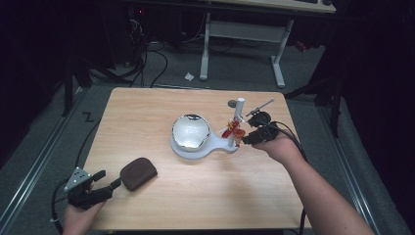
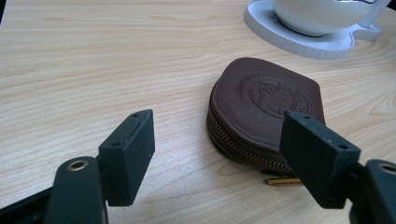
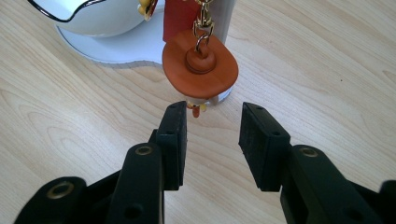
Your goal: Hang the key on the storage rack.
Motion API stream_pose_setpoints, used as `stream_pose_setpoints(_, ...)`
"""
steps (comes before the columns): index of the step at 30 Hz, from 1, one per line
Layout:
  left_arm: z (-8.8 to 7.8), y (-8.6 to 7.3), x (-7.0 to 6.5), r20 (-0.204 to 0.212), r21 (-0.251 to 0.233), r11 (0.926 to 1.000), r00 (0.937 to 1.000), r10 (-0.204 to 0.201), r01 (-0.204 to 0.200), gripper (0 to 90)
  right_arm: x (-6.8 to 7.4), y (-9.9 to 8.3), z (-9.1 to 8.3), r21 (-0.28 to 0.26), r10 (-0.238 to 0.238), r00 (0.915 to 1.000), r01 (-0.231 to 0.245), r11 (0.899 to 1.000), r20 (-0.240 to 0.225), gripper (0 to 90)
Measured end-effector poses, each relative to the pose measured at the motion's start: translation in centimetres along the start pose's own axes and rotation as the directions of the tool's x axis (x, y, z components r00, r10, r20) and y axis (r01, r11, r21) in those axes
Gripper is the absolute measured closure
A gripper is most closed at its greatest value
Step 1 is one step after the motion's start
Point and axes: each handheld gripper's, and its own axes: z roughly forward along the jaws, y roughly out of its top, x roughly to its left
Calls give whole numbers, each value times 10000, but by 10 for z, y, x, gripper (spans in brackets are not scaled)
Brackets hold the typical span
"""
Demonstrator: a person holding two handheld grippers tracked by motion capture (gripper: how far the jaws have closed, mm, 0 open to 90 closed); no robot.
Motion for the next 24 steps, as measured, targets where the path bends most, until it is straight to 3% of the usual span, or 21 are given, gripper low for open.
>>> stream_pose_setpoints(10,2,0,-1,60,74,10000,10000,55,-55,269,-5,-17,-7,-133,151,9999,-150,9998,76,610)
stream_pose_setpoints(24,4,2,-5,148,217,9998,9999,45,-48,272,-13,-55,-14,-754,453,9984,-426,9962,333,570)
